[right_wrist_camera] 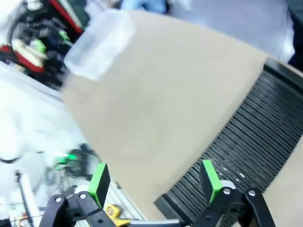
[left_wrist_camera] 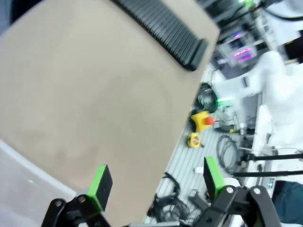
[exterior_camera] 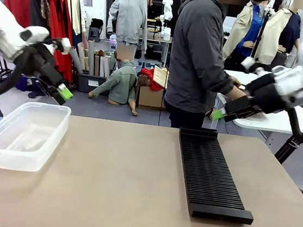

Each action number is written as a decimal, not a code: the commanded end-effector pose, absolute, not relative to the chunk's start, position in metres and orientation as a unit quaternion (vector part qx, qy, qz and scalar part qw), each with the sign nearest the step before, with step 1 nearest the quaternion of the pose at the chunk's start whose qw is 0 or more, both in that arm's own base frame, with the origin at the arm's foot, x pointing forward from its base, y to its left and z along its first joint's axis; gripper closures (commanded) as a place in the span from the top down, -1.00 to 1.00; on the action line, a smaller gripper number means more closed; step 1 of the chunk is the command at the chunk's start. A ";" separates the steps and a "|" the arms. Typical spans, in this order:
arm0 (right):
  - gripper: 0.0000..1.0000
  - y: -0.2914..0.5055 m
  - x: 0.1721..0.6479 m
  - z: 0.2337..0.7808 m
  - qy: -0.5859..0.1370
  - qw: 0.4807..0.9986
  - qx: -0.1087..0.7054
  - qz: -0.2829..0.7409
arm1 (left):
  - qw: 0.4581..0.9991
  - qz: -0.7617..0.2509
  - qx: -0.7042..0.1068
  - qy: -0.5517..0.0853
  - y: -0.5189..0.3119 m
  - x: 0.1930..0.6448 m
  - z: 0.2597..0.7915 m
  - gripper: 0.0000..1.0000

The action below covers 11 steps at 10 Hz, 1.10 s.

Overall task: Sort PCBs into racks and boxes based on the side picked up.
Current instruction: Pick up the Blank PCB handed by the Human.

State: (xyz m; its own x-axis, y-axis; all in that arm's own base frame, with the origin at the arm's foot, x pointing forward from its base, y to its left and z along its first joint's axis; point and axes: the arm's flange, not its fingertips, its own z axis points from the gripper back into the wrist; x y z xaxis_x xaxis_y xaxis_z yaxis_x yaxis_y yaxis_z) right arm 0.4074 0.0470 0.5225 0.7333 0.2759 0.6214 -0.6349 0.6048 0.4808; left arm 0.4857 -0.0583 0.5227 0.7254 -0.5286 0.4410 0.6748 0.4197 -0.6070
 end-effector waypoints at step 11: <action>1.00 -0.092 0.382 0.472 -0.294 0.682 0.629 0.231 | 0.768 -0.073 -0.599 -0.215 0.142 0.470 0.469 1.00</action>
State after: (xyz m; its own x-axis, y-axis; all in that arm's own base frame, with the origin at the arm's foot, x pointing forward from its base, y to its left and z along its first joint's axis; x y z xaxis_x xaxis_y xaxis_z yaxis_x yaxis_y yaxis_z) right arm 0.3853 -0.0838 0.4756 0.7154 -0.0446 0.6973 -0.6909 0.1036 0.7154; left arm 0.4735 0.1327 0.4698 0.8935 0.1406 0.4264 0.3827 0.2580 -0.8871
